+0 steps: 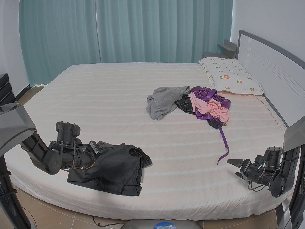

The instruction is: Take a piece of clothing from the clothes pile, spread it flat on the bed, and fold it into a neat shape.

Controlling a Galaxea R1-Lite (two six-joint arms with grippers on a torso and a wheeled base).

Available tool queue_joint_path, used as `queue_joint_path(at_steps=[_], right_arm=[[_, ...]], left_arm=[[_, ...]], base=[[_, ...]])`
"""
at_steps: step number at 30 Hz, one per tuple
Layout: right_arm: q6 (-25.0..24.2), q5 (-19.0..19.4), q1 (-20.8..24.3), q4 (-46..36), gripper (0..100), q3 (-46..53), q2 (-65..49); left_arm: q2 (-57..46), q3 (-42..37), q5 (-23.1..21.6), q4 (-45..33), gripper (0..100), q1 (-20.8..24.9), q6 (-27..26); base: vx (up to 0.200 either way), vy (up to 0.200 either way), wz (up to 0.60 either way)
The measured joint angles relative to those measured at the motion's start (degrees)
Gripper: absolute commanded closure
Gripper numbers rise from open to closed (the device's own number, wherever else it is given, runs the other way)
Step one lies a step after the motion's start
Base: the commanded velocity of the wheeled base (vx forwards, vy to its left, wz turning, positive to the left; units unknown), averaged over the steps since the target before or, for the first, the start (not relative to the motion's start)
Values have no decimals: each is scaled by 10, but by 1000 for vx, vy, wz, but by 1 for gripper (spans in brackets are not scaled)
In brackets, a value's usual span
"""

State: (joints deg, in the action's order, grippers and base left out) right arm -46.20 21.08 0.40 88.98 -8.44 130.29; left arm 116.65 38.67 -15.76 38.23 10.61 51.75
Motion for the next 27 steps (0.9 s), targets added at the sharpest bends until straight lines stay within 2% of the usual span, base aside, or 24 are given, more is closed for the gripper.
queue_joint_path(at_steps=[8,25,27], right_arm=[[2,-3,62,0,0,9,-9],[14,-4,165,0,0,-26,19],[18,-4,178,0,0,-40,23]], left_arm=[[-1,-12,-30,3,0,-42,7],[28,6,-57,5,0,-50,27],[29,4,-59,5,0,-51,27]], base=[[0,200,0],[0,200,0],[0,0,0]])
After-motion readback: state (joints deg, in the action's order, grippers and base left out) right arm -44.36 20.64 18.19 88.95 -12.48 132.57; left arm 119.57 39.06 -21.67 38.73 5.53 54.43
